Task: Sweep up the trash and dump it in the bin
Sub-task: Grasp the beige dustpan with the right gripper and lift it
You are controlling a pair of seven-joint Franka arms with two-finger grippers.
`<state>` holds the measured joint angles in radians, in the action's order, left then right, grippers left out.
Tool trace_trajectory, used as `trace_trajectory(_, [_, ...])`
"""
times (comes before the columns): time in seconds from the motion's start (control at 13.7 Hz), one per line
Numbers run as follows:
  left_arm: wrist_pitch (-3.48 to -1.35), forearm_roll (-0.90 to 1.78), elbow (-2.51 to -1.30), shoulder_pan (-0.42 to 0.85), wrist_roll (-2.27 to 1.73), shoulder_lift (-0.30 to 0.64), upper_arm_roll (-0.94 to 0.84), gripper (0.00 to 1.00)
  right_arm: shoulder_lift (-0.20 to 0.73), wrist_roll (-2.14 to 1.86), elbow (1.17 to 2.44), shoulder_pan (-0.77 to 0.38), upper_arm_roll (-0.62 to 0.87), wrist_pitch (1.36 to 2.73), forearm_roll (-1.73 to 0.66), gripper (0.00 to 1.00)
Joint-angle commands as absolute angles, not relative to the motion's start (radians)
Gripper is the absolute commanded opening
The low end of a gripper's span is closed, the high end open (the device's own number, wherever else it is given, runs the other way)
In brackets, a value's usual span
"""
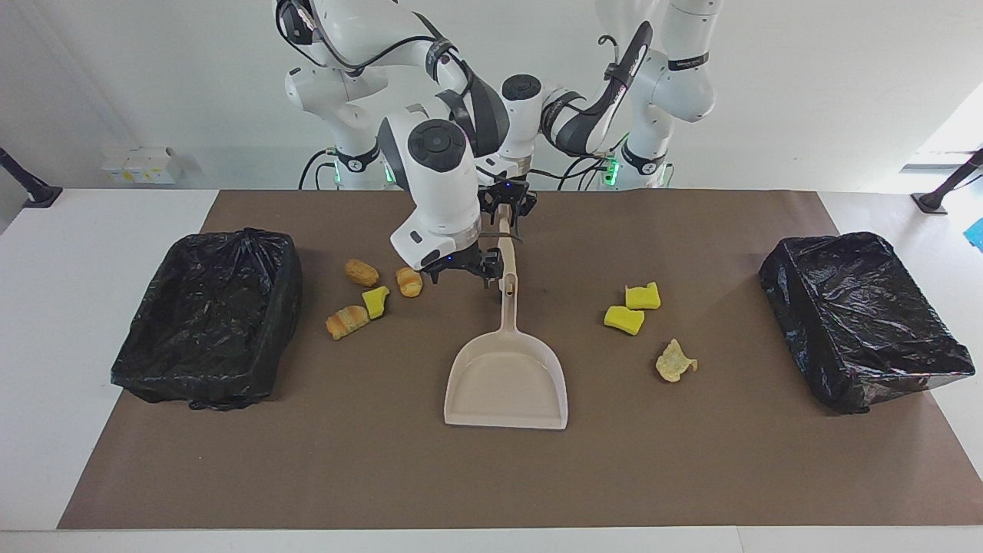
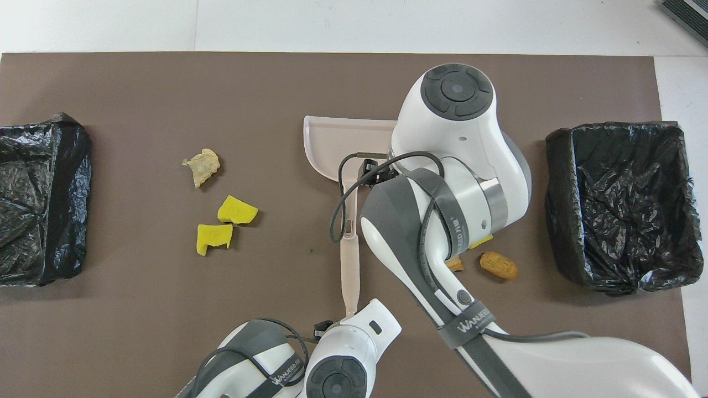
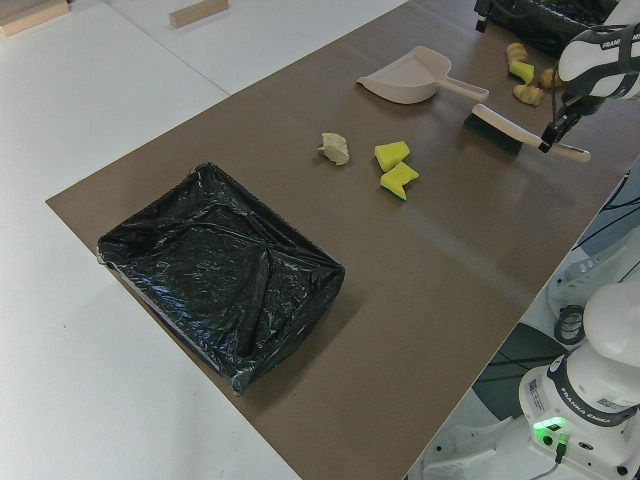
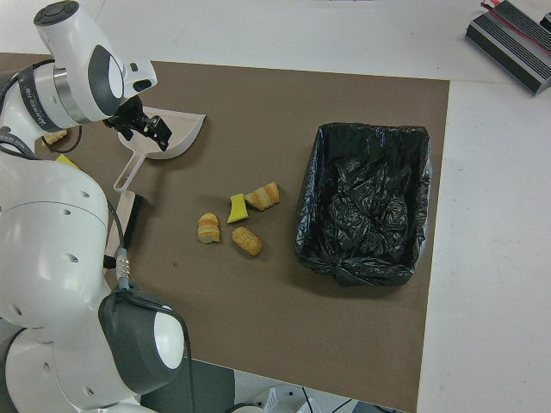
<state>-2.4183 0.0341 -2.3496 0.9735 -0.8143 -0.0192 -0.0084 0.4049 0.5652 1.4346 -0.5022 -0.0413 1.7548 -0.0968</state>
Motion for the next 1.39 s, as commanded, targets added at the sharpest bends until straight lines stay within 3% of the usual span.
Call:
trace_trajectory(0.0, [-2.408, 0.023, -2.372, 0.965, -0.828, -0.034, -0.006, 0.46, 0.465, 0.597, 1.399, -0.523, -0.025, 1.764, -0.109, 1.00])
trace_trajectory(0.22, [-2.408, 0.023, -2.372, 0.965, -0.828, -0.034, -0.006, 0.39, 0.521, 0.655, 1.397, -0.543, 0.009, 1.805, -0.109, 1.00])
trace_trajectory(0.37, [-2.407, 0.025, -2.372, 0.963, -0.827, -0.034, -0.006, 0.01, 0.535, 0.657, 1.402, -0.543, 0.021, 1.828, -0.110, 1.00])
trace_trajectory(0.81, [-2.376, 0.025, -2.372, 0.945, -0.828, -0.034, -0.005, 0.00, 0.561, 0.647, 1.414, -0.541, 0.037, 1.876, -0.117, 1.00])
trace_trajectory(1.02, [-2.294, 0.023, -2.372, 0.945, -0.828, -0.070, -0.002, 0.00, 0.571, 0.647, 1.431, -0.545, 0.037, 1.905, -0.117, 0.95])
trace_trajectory(1.17, [-2.229, 0.023, -2.378, 0.945, -0.830, -0.100, -0.002, 0.00, 0.569, 0.647, 1.446, -0.545, 0.037, 1.914, -0.117, 0.88])
trace_trajectory(1.32, [-2.221, 0.009, -2.433, 0.925, -0.828, -0.162, -0.002, 0.00, 0.568, 0.646, 1.456, -0.545, 0.037, 1.920, -0.118, 0.69])
